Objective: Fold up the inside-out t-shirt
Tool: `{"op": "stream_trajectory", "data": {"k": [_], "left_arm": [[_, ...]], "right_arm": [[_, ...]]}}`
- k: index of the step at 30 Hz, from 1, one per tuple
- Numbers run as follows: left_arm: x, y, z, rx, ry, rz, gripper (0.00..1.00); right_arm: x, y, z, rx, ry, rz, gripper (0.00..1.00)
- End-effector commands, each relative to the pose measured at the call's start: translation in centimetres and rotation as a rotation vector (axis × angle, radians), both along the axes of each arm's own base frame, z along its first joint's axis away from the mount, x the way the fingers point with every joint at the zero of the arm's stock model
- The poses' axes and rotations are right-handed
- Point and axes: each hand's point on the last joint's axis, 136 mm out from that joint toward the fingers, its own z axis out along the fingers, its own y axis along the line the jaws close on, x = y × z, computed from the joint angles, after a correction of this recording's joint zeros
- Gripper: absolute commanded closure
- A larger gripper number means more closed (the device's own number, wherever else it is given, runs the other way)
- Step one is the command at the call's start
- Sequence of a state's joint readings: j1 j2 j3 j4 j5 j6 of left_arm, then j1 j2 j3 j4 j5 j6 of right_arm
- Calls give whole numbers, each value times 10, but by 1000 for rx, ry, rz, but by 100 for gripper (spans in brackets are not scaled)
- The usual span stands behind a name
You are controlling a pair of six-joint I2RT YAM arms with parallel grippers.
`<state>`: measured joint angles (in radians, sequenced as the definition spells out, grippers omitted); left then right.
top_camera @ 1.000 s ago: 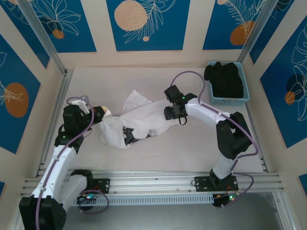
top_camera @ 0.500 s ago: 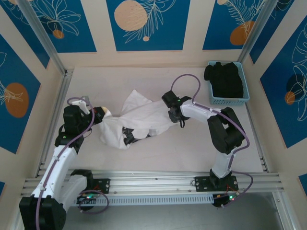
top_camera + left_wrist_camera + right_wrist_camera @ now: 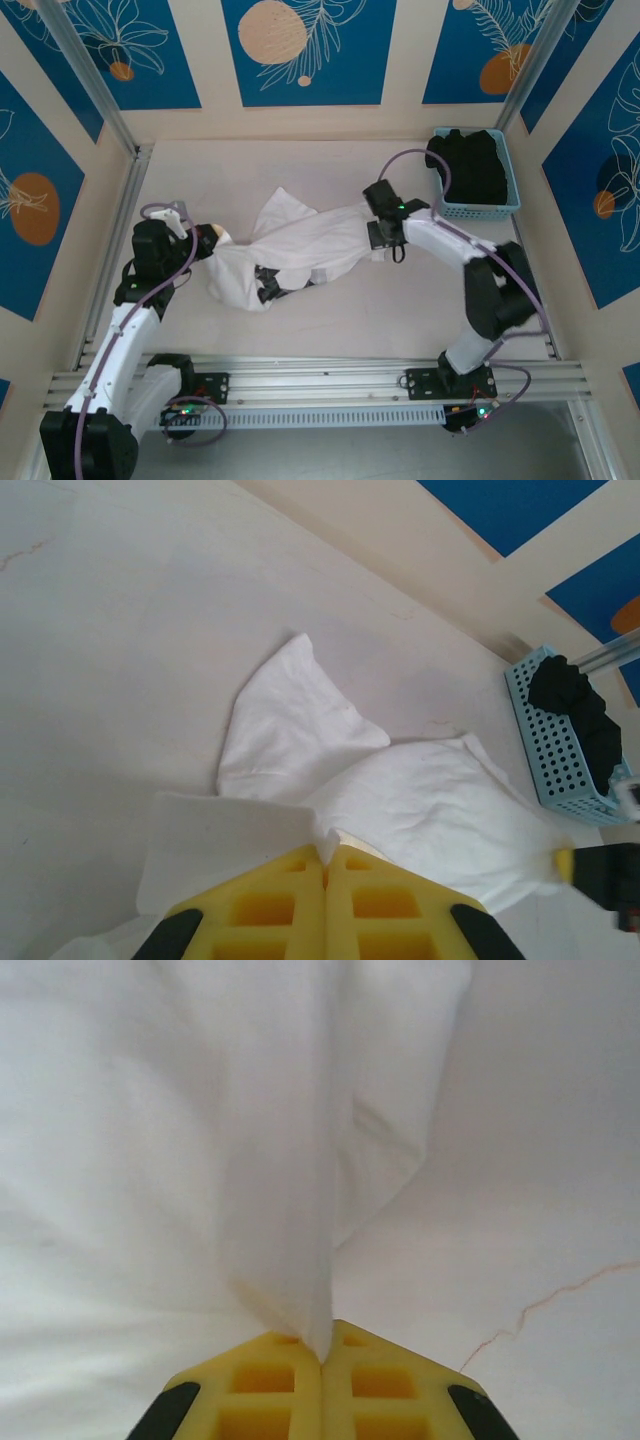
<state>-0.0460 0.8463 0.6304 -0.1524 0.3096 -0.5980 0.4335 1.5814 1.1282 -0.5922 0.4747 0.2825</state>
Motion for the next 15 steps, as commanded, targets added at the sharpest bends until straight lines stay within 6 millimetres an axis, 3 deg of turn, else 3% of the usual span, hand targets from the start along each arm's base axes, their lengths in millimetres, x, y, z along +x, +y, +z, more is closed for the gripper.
{"op": "stream_trajectory", "data": {"k": [1,5,8,12,15], "left_arm": [[3,12,29,17,-44,36,100],[5,24,38,18,-36,64,100],[7,30,41,35,-35,77,100],[11,35,42,58,-30,86,100],[13,39,45,73,-24,92,100]], "right_arm": [[-3,39,69,336,-153,198,100],[-28,66,131,730,-227,421,100],[-46,82,159,930,-202,586,100],[-51,96,161,1073,-92,671,100],[-26,88,123,999,11,515,98]]}}
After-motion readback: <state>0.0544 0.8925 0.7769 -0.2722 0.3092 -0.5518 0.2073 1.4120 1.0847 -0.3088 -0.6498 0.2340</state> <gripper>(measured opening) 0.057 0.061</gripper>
